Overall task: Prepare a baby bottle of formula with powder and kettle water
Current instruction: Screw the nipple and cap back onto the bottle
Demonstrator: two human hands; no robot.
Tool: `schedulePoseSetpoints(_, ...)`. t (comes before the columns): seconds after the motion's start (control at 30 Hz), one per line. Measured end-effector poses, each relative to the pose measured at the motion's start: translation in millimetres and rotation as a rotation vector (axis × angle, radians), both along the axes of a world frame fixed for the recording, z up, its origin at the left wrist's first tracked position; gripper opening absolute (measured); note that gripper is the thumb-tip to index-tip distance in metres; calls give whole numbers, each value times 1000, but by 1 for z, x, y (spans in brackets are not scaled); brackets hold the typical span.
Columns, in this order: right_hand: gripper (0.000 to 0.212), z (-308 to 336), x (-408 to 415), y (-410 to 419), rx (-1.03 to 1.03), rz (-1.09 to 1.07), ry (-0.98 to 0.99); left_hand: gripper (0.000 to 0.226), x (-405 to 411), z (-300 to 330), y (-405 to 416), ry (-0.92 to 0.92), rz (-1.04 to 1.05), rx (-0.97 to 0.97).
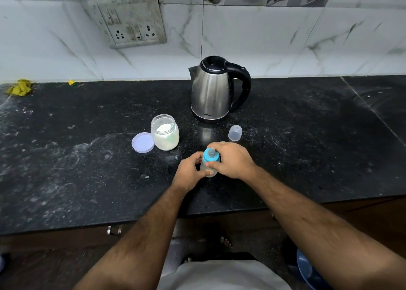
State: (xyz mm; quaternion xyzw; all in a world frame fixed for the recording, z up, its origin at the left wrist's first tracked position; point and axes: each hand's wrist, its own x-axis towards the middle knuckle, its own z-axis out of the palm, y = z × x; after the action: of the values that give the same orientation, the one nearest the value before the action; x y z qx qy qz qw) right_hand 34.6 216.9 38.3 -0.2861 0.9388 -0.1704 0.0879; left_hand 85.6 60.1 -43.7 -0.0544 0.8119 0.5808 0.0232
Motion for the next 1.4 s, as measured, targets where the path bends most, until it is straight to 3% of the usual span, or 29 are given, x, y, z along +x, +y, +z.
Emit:
schedulePoseSetpoints(0.2, 44, -14, 21, -16, -42, -238, 44, 52, -1, 2, -3, -3, -40, -43)
schedulePoseSetpoints(0.4, 54, 7, -10, -2, 49, -22, -166, 55, -4, 2, -5, -38, -42, 10)
schedulePoseSetpoints(0.47, 45, 9, -14, 0, 35, 15, -188, 55, -5, 1, -5, -41, -40, 7)
schedulePoseSetpoints(0.53, 37, 7, -13, 0, 17, 26, -157, 55, -4, 0, -5, -36, -28, -3)
schedulePoseSetpoints(0.8, 38, -11, 3, -2, -68, -41, -23, 53, 2, -2, 3, -4, 47, -114)
schedulePoseSetpoints(1.07, 39, -25, 26, -17, -204, -285, 10, 43, 7, -1, 9, 48, 79, -260)
schedulePoseSetpoints(1.4, 46, -19, 33, -19, -181, -357, 4, 44, 4, 4, 4, 18, 35, -178)
